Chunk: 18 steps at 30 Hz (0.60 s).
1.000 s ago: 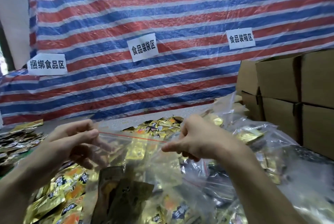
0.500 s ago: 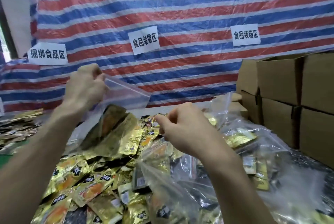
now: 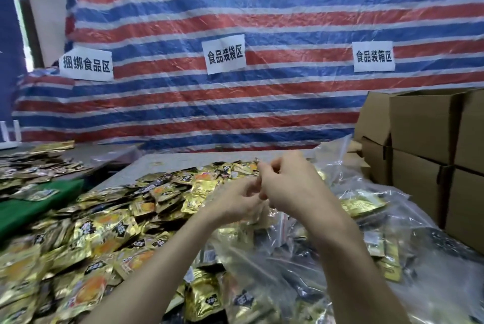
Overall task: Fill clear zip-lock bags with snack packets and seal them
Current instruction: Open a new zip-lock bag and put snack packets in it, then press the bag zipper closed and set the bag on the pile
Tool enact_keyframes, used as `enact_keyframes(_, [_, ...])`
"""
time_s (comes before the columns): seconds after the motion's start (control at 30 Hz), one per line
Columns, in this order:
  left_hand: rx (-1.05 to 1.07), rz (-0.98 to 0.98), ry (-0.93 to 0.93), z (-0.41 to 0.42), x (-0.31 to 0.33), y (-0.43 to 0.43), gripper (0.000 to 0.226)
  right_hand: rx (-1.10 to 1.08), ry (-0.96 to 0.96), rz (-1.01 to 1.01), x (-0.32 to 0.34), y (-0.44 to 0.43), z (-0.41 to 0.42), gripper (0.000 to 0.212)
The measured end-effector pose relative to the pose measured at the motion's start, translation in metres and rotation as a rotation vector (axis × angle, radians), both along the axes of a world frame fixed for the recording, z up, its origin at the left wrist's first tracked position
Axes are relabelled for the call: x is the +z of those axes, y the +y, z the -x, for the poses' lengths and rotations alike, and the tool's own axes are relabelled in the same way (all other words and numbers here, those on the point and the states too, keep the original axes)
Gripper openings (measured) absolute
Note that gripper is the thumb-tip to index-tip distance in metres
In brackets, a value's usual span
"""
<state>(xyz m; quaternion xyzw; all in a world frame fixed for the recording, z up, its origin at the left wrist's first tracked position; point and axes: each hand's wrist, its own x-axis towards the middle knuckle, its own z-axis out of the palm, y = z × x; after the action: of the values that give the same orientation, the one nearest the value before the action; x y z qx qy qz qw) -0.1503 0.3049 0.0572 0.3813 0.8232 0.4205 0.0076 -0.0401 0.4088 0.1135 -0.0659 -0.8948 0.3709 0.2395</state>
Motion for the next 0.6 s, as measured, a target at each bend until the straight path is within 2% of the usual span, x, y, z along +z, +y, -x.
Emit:
enact_keyframes(0.13, [0.038, 0.035, 0.097, -0.020, 0.005, -0.024, 0.022, 0.055, -0.046, -0.043, -0.003, -0.011, 0.000, 0.038])
enact_keyframes(0.27, [0.119, -0.117, 0.128, -0.051, 0.002, -0.064, 0.015, 0.171, -0.082, -0.146, -0.004, -0.030, -0.004, 0.034])
enact_keyframes(0.47, [0.352, -0.254, 0.243, -0.094, -0.018, -0.137, 0.007, 0.377, -0.066, -0.312, -0.008, -0.060, -0.010, 0.016])
enact_keyframes(0.6, [0.616, -0.143, 0.414, -0.095, -0.036, -0.200, 0.011, 0.514, -0.082, -0.323, -0.011, -0.069, -0.013, 0.011])
